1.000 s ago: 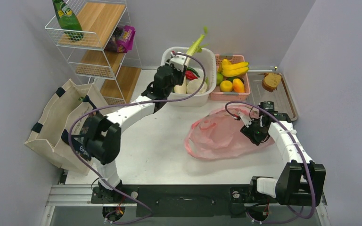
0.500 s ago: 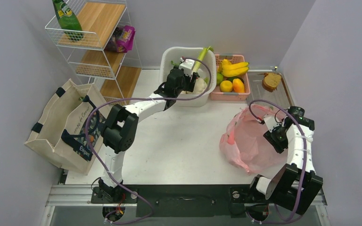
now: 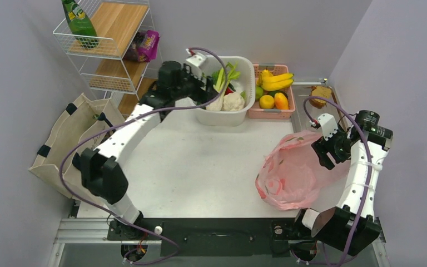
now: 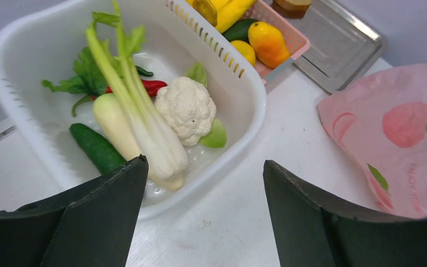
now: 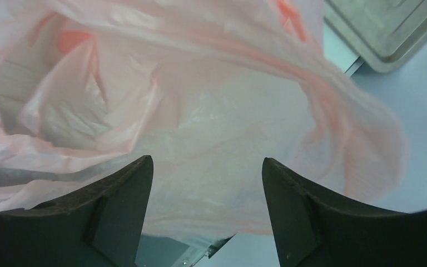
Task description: Untie the knot of the grocery bags and take out the mixed food
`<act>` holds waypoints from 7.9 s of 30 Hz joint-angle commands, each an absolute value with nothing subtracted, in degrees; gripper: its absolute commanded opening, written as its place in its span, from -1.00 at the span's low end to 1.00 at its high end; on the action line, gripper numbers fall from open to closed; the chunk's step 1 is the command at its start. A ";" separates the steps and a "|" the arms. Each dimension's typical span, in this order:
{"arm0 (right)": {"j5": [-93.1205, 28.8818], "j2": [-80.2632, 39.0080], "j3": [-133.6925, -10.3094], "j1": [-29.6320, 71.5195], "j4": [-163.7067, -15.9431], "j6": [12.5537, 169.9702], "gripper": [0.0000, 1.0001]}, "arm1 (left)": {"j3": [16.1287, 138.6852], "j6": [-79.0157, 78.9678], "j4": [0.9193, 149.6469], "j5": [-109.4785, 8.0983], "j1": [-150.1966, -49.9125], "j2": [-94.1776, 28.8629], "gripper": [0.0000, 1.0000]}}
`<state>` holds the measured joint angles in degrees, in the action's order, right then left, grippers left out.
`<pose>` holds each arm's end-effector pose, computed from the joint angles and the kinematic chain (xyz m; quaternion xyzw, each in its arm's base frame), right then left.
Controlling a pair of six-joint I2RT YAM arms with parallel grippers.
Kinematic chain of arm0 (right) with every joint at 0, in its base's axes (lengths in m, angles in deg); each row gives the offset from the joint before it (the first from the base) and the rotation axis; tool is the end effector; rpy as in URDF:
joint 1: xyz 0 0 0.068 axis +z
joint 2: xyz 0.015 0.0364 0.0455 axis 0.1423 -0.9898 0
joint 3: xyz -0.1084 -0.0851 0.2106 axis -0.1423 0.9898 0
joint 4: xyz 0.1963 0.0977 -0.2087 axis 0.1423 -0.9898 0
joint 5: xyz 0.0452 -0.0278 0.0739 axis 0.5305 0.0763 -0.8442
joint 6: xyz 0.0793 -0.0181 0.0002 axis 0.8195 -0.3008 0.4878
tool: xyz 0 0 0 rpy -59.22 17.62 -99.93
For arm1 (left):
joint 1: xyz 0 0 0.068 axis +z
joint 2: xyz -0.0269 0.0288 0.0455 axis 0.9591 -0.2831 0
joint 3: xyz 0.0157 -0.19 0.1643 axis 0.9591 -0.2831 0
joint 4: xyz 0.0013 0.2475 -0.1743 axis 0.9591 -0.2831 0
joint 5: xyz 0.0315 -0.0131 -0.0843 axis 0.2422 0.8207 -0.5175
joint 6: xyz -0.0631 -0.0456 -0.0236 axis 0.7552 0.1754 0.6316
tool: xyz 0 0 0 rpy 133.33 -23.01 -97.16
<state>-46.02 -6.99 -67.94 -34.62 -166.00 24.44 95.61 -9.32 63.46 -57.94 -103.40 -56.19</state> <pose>0.2375 -0.0892 0.2845 -0.3074 0.9216 0.0331 0.2346 0.4128 -0.2586 0.3244 0.2681 0.7611 -0.2657 0.5275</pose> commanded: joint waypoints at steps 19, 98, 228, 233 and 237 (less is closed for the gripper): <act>-49.35 -6.57 -85.63 6.60 -137.11 66.91 0.54 | 90.31 -29.04 20.09 -39.87 -54.32 -21.74 0.51; -39.93 -39.32 -107.07 29.12 -140.10 52.07 0.52 | 89.21 -36.64 8.98 -59.85 -93.60 -19.57 0.36; -52.62 -15.62 -69.87 15.90 -132.24 74.79 -1.00 | 85.73 -1.46 86.04 -61.45 -109.31 -32.57 -1.00; -52.94 -15.61 -69.95 15.94 -131.99 74.95 -1.00 | 98.55 -0.48 77.31 -59.93 -103.81 -36.44 -1.00; -53.05 -15.78 -70.22 15.99 -131.94 74.99 -1.00 | 107.15 -3.56 74.68 -55.85 -101.27 -39.49 -1.00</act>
